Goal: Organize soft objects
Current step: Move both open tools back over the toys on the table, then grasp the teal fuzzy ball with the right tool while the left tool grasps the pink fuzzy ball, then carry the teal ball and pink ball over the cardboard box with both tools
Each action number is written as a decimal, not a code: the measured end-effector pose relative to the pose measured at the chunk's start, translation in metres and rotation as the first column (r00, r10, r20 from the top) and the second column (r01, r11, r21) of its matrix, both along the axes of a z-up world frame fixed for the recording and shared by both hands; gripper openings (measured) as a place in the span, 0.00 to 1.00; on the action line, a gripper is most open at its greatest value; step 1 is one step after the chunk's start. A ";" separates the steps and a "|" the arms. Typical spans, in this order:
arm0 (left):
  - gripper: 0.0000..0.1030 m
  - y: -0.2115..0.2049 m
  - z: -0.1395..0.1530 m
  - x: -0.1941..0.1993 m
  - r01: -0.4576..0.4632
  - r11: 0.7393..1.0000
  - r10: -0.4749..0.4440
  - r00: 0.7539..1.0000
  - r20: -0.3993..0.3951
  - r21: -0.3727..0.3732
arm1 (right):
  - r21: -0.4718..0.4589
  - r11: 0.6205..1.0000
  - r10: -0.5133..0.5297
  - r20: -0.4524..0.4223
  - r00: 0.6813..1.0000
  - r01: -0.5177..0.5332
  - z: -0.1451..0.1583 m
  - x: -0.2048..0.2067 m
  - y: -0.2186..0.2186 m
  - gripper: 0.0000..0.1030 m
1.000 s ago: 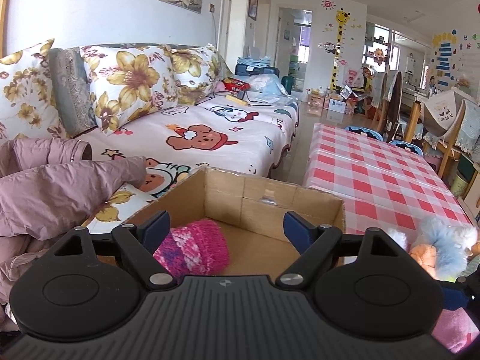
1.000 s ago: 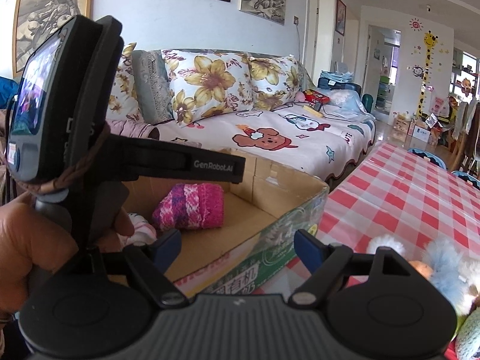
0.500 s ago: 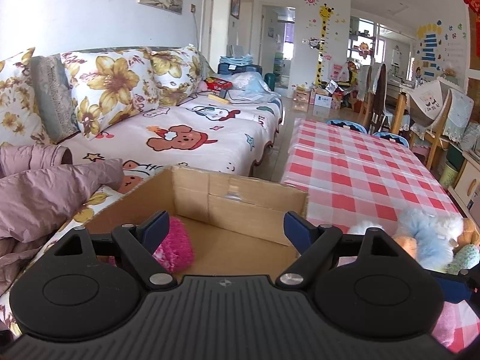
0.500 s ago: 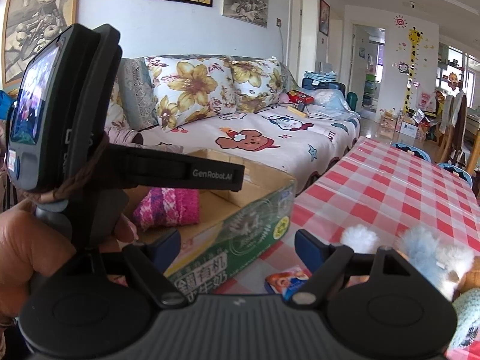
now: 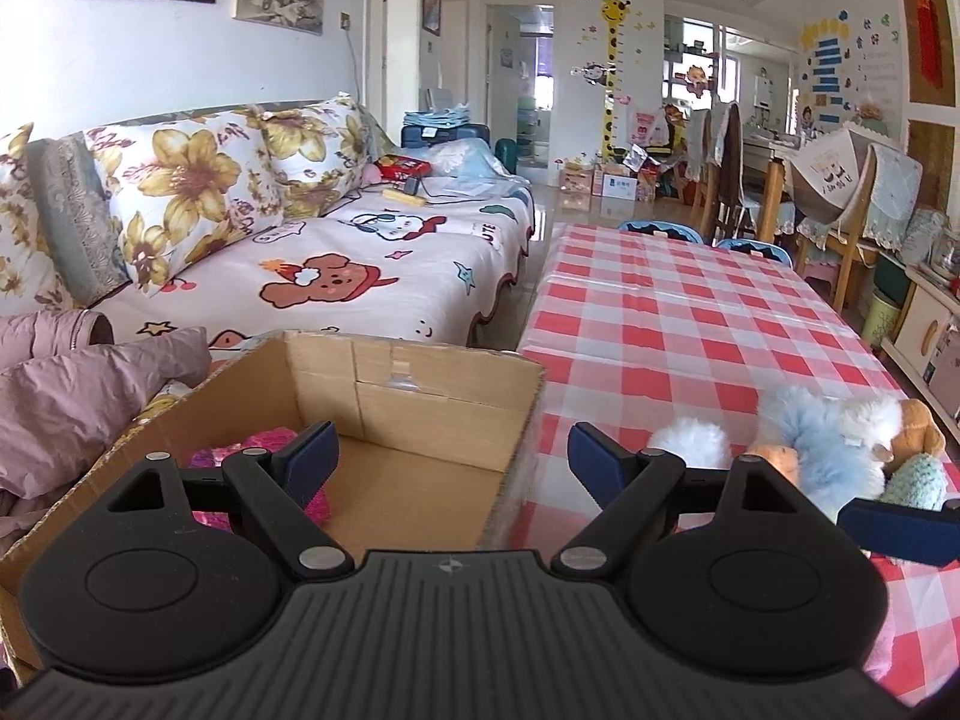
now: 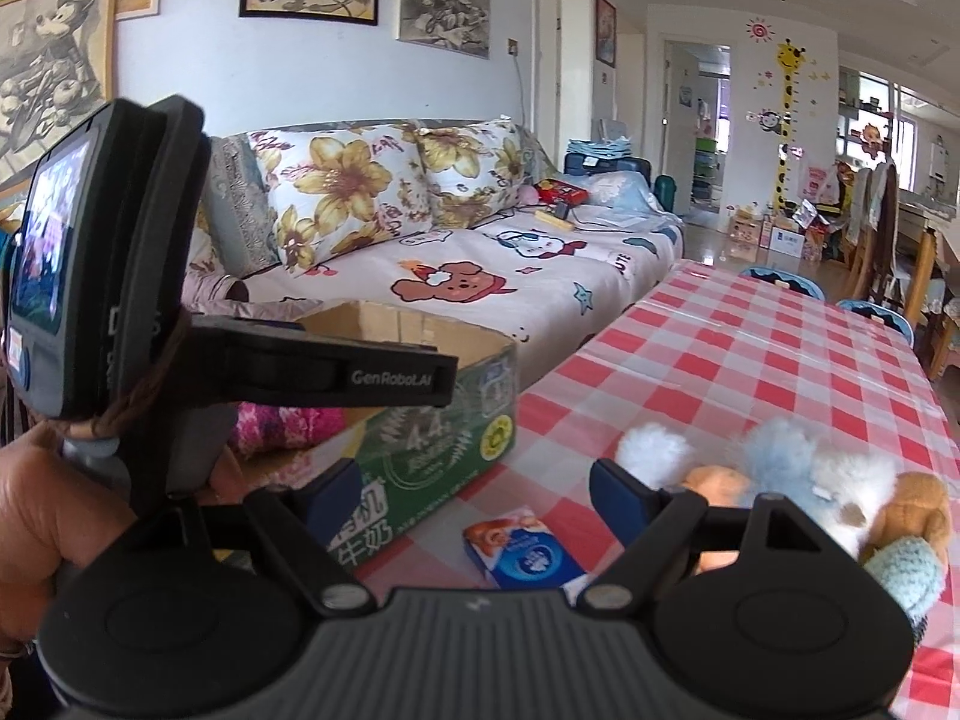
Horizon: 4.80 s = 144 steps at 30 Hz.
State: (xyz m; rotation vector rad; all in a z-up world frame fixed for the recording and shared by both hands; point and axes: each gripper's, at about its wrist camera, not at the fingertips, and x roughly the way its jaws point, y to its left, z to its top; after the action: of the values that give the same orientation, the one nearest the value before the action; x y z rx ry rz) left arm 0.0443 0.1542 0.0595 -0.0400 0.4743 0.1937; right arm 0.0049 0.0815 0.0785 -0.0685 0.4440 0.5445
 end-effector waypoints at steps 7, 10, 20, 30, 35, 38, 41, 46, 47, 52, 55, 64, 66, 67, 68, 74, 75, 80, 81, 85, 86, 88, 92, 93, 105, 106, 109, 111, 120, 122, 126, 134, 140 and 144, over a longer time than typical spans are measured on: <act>1.00 -0.004 -0.002 0.000 0.028 0.999 -0.028 1.000 -0.005 0.020 | 0.010 1.000 -0.025 0.002 1.000 0.025 -0.001 -0.003 -0.016 0.81; 1.00 -0.005 -0.004 0.002 0.042 0.999 -0.042 0.999 -0.008 0.030 | 0.012 0.999 -0.037 0.002 0.999 0.037 -0.002 -0.004 -0.023 0.81; 1.00 -0.009 -0.008 0.005 0.101 0.995 -0.101 0.995 -0.018 0.023 | 0.040 0.992 -0.116 -0.011 0.993 0.116 -0.004 0.000 -0.059 0.82; 1.00 -0.027 -0.017 0.001 0.250 0.968 -0.250 0.968 -0.030 -0.001 | 0.104 0.934 -0.338 -0.062 0.939 0.343 -0.010 0.020 -0.137 0.84; 1.00 -0.047 -0.030 -0.003 0.365 0.931 -0.366 0.928 -0.071 -0.016 | 0.129 0.877 -0.451 -0.115 0.885 0.463 -0.021 0.031 -0.180 0.88; 1.00 -0.060 -0.041 -0.004 0.415 0.909 -0.417 0.903 -0.105 -0.041 | 0.135 0.847 -0.495 -0.153 0.855 0.514 -0.030 0.036 -0.203 0.91; 1.00 -0.070 -0.049 -0.004 0.450 0.890 -0.456 0.880 -0.132 -0.075 | 0.139 0.813 -0.540 -0.184 0.822 0.565 -0.042 0.042 -0.223 0.97; 1.00 -0.088 -0.061 -0.006 0.485 0.869 -0.495 0.854 -0.159 -0.098 | 0.138 0.796 -0.546 -0.255 0.798 0.589 -0.062 0.057 -0.240 0.97; 1.00 -0.090 -0.063 -0.006 0.490 0.866 -0.500 0.851 -0.163 -0.098 | 0.135 0.795 -0.545 -0.267 0.794 0.591 -0.066 0.061 -0.240 0.97; 1.00 -0.102 -0.072 -0.002 0.504 0.858 -0.513 0.835 -0.202 -0.095 | 0.163 0.809 -0.499 -0.318 0.806 0.565 -0.086 0.078 -0.237 0.99; 1.00 -0.106 -0.077 0.001 0.497 0.864 -0.502 0.838 -0.215 -0.077 | 0.180 0.811 -0.475 -0.351 0.807 0.556 -0.093 0.085 -0.233 0.99; 1.00 -0.109 -0.083 0.014 0.485 0.868 -0.497 0.832 -0.249 -0.111 | 0.206 0.806 -0.453 -0.390 0.802 0.555 -0.108 0.104 -0.228 0.99; 1.00 -0.109 -0.085 0.017 0.482 0.868 -0.495 0.830 -0.257 -0.116 | 0.203 0.808 -0.450 -0.395 0.801 0.553 -0.109 0.106 -0.225 0.99; 1.00 -0.111 -0.086 0.016 0.480 0.869 -0.494 0.829 -0.263 -0.119 | 0.198 0.808 -0.450 -0.400 0.799 0.554 -0.110 0.107 -0.224 0.99; 1.00 -0.111 -0.087 0.018 0.477 0.870 -0.492 0.828 -0.269 -0.124 | 0.194 0.809 -0.449 -0.404 0.797 0.555 -0.111 0.108 -0.224 0.99; 0.92 -0.109 -0.086 0.021 0.481 0.866 -0.499 0.826 -0.261 -0.132 | 0.173 0.818 -0.444 -0.416 0.793 0.549 -0.114 0.113 -0.219 0.95; 0.91 -0.108 -0.086 0.021 0.481 0.866 -0.500 0.826 -0.261 -0.137 | 0.175 0.818 -0.441 -0.418 0.794 0.547 -0.114 0.113 -0.218 0.90; 0.88 -0.104 -0.084 0.018 0.488 0.862 -0.507 0.822 -0.259 -0.138 | 0.158 0.829 -0.436 -0.418 0.797 0.537 -0.108 0.113 -0.214 0.78; 0.88 -0.102 -0.084 0.018 0.487 0.862 -0.507 0.822 -0.258 -0.142 | 0.145 0.832 -0.440 -0.414 0.797 0.535 -0.107 0.114 -0.212 0.76; 0.88 -0.095 -0.078 0.016 0.487 0.860 -0.510 0.825 -0.242 -0.154 | 0.103 0.834 -0.459 -0.413 0.787 0.541 -0.101 0.111 -0.210 0.74; 0.88 -0.093 -0.076 0.015 0.487 0.860 -0.510 0.827 -0.235 -0.153 | 0.096 0.835 -0.464 -0.410 0.786 0.543 -0.098 0.109 -0.210 0.74; 0.88 -0.088 -0.073 0.013 0.485 0.861 -0.508 0.833 -0.219 -0.154 | 0.090 0.835 -0.468 -0.405 0.786 0.543 -0.093 0.105 -0.210 0.74; 0.88 -0.078 -0.068 0.013 0.472 0.866 -0.498 0.845 -0.194 -0.168 | 0.086 0.837 -0.473 -0.381 0.794 0.540 -0.079 0.095 -0.209 0.74; 0.88 -0.077 -0.067 0.013 0.468 0.868 -0.494 0.849 -0.189 -0.170 | 0.084 0.839 -0.474 -0.375 0.797 0.538 -0.075 0.093 -0.208 0.74; 0.88 -0.061 -0.055 0.012 0.436 0.882 -0.460 0.879 -0.125 -0.181 | 0.083 0.866 -0.453 -0.291 0.843 0.494 -0.038 0.078 -0.184 0.74; 0.88 -0.059 -0.054 0.013 0.432 0.883 -0.457 0.881 -0.121 -0.182 | 0.083 0.869 -0.450 -0.283 0.847 0.489 -0.035 0.076 -0.182 0.74; 0.88 -0.054 -0.052 0.016 0.422 0.886 -0.447 0.887 -0.113 -0.191 | 0.083 0.873 -0.447 -0.259 0.856 0.481 -0.026 0.071 -0.176 0.74; 0.88 -0.050 -0.049 0.016 0.422 0.886 -0.445 0.890 -0.101 -0.193 | 0.092 0.872 -0.447 -0.249 0.859 0.481 -0.020 0.068 -0.174 0.74; 0.88 -0.036 -0.033 0.010 0.421 0.888 -0.435 0.900 -0.039 -0.186 | 0.144 0.871 -0.441 -0.198 0.876 0.471 0.008 0.050 -0.155 0.74; 0.88 -0.033 -0.031 0.008 0.420 0.888 -0.432 0.901 -0.030 -0.186 | 0.154 0.872 -0.435 -0.191 0.880 0.464 0.013 0.047 -0.149 0.74; 0.88 -0.028 -0.028 0.006 0.416 0.890 -0.426 0.905 -0.013 -0.185 | 0.161 0.880 -0.420 -0.172 0.891 0.446 0.021 0.040 -0.139 0.74; 0.88 -0.019 -0.028 0.011 0.403 0.899 -0.410 0.912 -0.008 -0.172 | 0.198 0.895 -0.372 -0.165 0.914 0.400 0.018 0.042 -0.123 0.74; 0.88 -0.010 -0.021 0.009 0.381 0.908 -0.384 0.923 0.018 -0.173 | 0.235 0.910 -0.310 -0.158 0.937 0.341 0.022 0.048 -0.107 0.74; 0.88 0.001 -0.016 0.010 0.360 0.916 -0.360 0.932 0.033 -0.179 | 0.286 0.913 -0.256 -0.156 0.954 0.292 0.027 0.053 -0.094 0.74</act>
State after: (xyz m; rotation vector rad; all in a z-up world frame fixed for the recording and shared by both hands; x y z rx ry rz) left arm 0.0543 0.1553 0.0434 -0.1310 0.4903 -0.2134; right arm 0.0577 -0.0128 0.1055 0.3229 0.4678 0.3346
